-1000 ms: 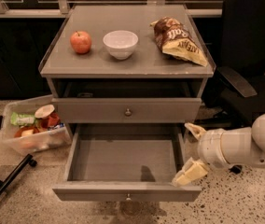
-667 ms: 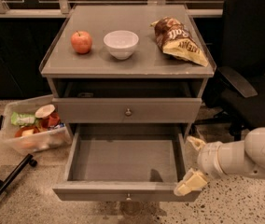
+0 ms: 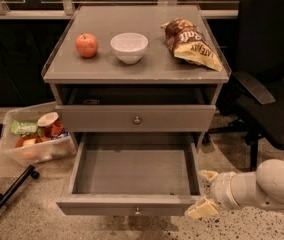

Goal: Close middle drawer

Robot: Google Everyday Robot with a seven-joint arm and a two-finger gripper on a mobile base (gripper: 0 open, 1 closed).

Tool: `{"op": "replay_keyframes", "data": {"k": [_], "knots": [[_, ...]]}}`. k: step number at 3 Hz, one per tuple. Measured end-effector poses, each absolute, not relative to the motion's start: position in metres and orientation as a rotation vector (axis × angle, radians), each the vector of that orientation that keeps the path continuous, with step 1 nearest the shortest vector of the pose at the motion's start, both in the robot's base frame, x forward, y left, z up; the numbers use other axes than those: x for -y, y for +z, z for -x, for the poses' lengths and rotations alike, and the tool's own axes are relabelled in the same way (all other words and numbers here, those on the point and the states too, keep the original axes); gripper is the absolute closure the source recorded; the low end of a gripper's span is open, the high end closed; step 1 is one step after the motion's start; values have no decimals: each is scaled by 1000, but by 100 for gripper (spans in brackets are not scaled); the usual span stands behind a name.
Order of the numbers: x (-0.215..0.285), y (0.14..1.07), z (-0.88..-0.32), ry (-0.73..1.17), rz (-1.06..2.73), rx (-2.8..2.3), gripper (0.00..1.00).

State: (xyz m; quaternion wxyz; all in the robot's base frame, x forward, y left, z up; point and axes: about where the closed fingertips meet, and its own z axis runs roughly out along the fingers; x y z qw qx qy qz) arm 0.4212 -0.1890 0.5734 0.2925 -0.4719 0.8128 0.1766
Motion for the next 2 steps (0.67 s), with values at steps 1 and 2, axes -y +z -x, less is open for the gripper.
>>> {"op": "replay_keyframes", "data": {"k": [1,2], "knots": [[188,544,-413,534,1217,-2188,42],[190,513,-408,587,1180,-2209,65]]}}
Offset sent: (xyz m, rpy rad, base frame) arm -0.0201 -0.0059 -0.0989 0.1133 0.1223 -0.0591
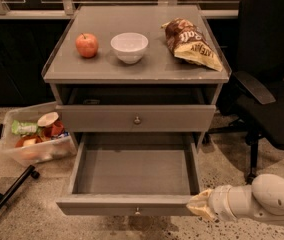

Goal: Close middle drawer

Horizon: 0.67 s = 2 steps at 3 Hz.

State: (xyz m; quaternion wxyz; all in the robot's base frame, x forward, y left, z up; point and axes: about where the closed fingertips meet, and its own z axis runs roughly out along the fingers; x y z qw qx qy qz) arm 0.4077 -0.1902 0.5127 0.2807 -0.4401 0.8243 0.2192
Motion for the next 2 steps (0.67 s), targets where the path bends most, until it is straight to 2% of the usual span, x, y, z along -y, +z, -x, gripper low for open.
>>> {"op": "replay_keyframes", "data": {"k": [1,2], "knots": [[198,479,-408,617,1139,-2235,89],[201,453,-414,651,1144,-2220,100]]}}
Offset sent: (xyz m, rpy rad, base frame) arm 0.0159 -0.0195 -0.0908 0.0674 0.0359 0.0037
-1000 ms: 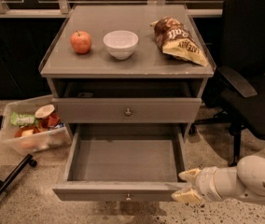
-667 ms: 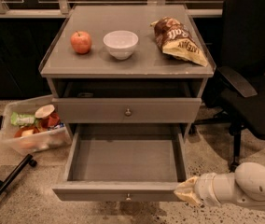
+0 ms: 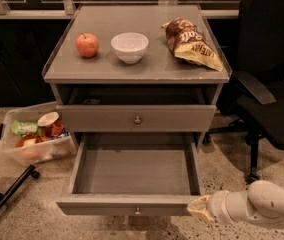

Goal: Close middle drawer

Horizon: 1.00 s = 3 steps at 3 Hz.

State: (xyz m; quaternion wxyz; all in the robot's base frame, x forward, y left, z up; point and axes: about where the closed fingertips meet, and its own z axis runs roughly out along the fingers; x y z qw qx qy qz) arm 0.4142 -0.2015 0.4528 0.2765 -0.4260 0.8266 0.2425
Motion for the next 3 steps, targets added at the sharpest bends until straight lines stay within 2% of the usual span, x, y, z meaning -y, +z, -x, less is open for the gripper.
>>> {"op": "replay_keyframes", "data": {"k": [1,2,3], "knots": [[200,436,-427,648,1192,-2170,100],[197,430,-439,625,1253,-2123,81],[195,427,-440,621,1281,-2108,58]]}}
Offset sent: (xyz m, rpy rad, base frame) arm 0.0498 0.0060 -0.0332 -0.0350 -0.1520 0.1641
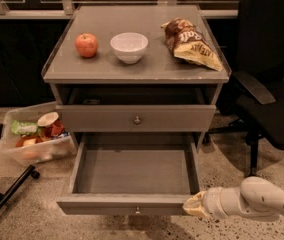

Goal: Close middle drawer

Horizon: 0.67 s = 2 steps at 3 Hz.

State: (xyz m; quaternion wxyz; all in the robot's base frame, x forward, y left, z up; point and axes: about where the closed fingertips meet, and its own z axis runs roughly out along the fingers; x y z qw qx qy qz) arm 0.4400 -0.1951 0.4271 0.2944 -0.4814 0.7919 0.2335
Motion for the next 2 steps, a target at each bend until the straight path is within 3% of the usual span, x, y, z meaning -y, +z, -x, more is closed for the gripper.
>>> {"op": "replay_keyframes", "data": {"k": [2], "knots": [[195,421,-458,567,1397,-2060,11]]}}
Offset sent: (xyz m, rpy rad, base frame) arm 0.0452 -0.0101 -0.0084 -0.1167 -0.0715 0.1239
